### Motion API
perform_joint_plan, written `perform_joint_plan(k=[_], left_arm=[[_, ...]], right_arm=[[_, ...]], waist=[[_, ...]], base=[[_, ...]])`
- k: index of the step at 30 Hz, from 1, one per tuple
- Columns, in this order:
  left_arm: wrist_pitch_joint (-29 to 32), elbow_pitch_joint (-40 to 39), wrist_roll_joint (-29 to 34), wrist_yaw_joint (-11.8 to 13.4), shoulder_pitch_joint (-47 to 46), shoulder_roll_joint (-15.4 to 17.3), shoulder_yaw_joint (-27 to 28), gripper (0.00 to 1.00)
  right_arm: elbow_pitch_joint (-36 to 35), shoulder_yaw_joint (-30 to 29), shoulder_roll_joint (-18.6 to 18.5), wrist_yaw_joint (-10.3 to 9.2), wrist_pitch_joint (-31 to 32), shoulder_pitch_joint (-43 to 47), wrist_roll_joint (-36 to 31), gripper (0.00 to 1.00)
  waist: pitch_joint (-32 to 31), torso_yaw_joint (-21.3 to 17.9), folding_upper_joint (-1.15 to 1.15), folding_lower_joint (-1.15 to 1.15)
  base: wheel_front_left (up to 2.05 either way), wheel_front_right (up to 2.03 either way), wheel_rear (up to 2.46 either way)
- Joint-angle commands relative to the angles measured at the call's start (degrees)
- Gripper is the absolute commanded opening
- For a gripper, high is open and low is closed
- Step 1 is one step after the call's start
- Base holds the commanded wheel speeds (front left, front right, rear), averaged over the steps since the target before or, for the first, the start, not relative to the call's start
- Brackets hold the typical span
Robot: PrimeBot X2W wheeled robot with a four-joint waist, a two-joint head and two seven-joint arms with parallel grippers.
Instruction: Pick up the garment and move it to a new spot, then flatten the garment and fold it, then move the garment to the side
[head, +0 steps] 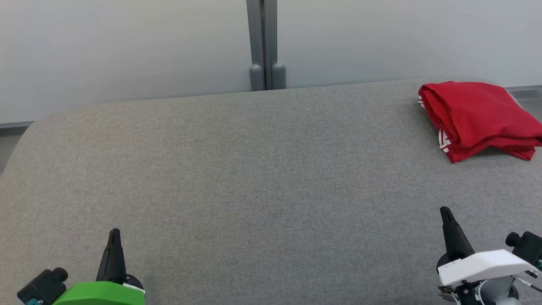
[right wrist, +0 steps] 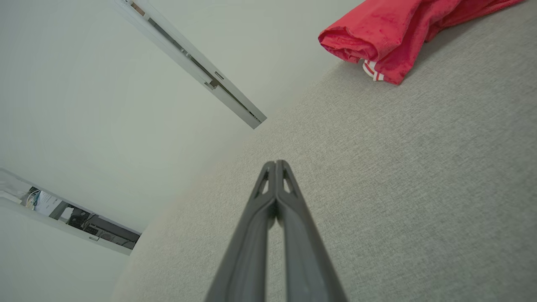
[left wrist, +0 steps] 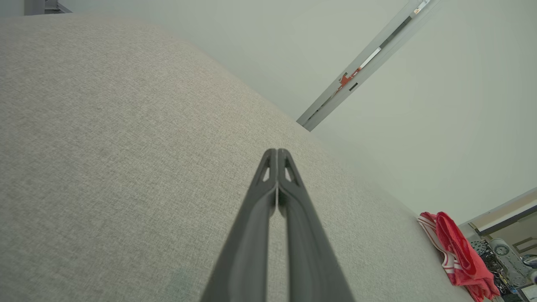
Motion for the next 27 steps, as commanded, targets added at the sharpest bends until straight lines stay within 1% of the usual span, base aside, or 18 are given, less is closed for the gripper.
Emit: perform_joint_plan(k=[1,19,27], left_arm=[[0.42,-0.58,-2.25,-0.05,-1.87,0.27,0.38,0.0],[3.91,-0.19,-15.34,-0.08,-3.69,0.11,1.13,0.0],[5.21,-0.04,-20.07,-0.09,-4.39,0.06,1.39,0.0]], right_arm=[[-0.44,-0.36,-0.13,-0.01,0.5,-1.84,2.11,0.0],[0.72,-1.52,0.55,-0.02,3.39,-3.72,14.42,0.0],[1.17,-1.93,0.82,-0.02,4.45,-4.31,18.96,0.0]], waist=[[0.03,-0.02,0.0,0.0],[0.45,-0.23,0.0,0.0],[0.63,-0.32,0.0,0.0]], base=[[0.0,0.0,0.0],[0.0,0.0,0.0],[0.0,0.0,0.0]])
